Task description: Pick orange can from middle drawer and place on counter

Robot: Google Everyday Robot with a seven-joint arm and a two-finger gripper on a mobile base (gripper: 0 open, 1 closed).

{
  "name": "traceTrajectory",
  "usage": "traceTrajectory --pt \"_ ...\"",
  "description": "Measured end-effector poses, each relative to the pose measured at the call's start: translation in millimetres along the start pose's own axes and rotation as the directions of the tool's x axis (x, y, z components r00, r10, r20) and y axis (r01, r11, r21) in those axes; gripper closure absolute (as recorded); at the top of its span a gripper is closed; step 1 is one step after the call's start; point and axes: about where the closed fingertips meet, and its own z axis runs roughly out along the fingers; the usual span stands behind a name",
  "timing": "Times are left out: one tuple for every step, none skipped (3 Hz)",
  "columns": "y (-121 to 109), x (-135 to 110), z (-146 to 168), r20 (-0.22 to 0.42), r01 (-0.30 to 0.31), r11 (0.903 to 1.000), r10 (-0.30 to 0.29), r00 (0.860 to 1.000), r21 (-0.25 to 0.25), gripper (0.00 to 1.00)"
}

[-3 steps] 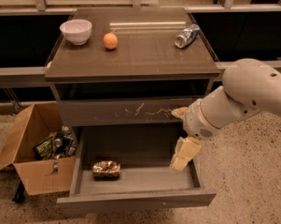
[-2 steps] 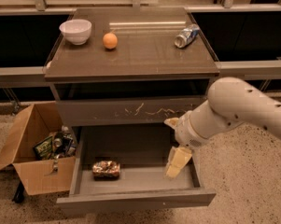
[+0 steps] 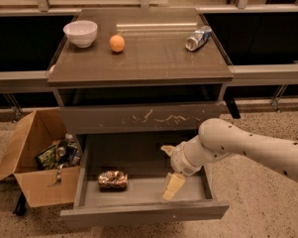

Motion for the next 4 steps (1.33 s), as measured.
traceTrajectory --pt "-1.5 0.4 5.2 -0.002 0.0 1.0 0.0 1.0 -0.006 0.0" --pt "-17.4 0.2 34.8 0.001 -0.016 0.9999 0.016 1.0 -0.003 0.0" --pt "-38.4 -14.3 82.1 0.032 -0.021 0.9998 0.021 0.999 0.0 0.0" --pt "-44.3 -19.5 120.7 0.075 -0.019 0.9994 0.021 0.997 -0.03 0.0"
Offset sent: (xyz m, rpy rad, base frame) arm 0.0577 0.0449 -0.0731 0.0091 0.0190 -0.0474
